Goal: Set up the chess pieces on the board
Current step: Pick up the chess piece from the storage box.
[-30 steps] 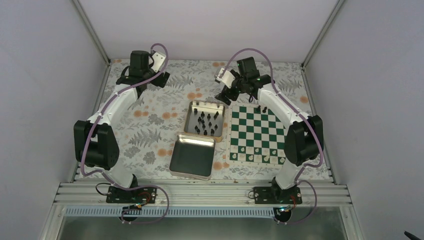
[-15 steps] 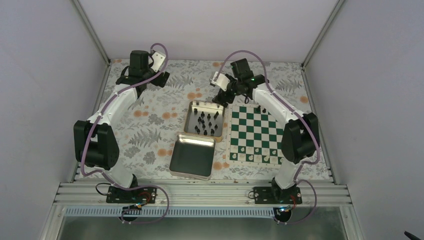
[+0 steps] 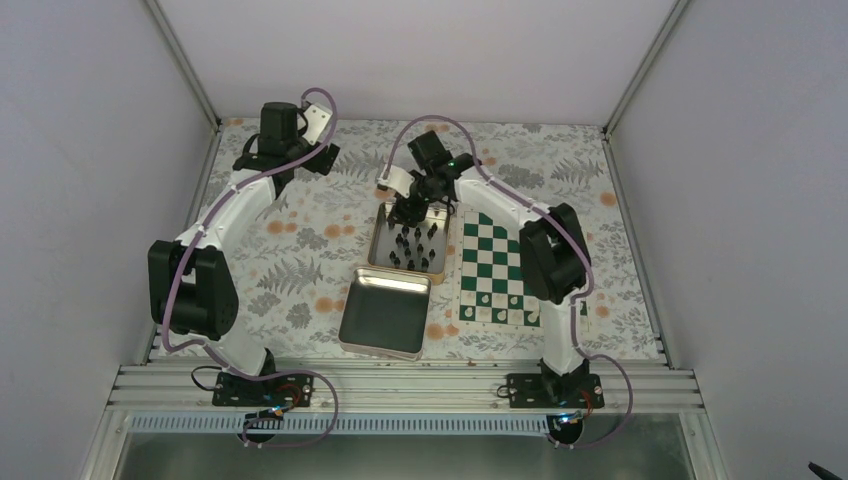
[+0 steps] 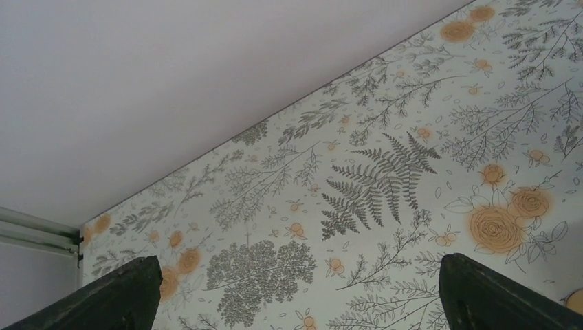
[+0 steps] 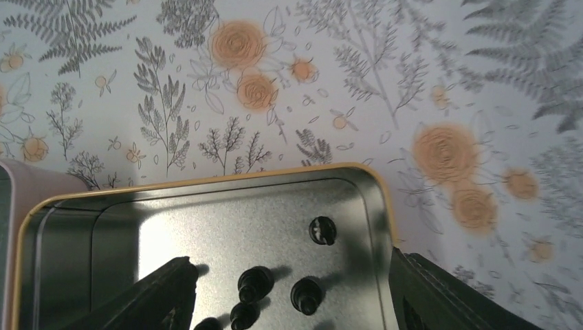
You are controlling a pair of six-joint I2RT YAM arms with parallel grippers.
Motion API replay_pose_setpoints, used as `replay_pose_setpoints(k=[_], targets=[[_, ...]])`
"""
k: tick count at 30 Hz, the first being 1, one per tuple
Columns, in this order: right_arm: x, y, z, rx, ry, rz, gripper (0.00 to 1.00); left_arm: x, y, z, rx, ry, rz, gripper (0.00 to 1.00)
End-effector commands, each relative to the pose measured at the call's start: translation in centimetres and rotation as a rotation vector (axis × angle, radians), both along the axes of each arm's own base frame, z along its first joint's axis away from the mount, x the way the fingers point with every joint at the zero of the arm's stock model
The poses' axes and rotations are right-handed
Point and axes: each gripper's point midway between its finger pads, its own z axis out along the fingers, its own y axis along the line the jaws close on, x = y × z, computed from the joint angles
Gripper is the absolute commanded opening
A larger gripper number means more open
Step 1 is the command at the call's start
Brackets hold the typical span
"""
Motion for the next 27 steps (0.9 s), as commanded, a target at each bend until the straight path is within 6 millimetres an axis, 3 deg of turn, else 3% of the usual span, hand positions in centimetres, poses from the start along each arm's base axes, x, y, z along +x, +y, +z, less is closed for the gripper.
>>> replay_pose_setpoints(k=[1, 11, 27], targets=[[-0.1, 1.2, -0.9, -0.002, 0.009, 0.027, 0.72, -0.3, 0.4, 1.2, 0.008, -0.043, 0.001, 1.00], [1.3, 1.8, -3.5, -0.054, -0.030, 0.016, 0.72, -0.5, 0.5, 1.0, 0.011, -0.048, 0.005, 1.00], [2.2, 2.9, -6.0, -0.098, -0.030, 0.022, 0.60, -0.8, 0.8, 0.5, 0.014, -0.048, 0.006, 1.00]])
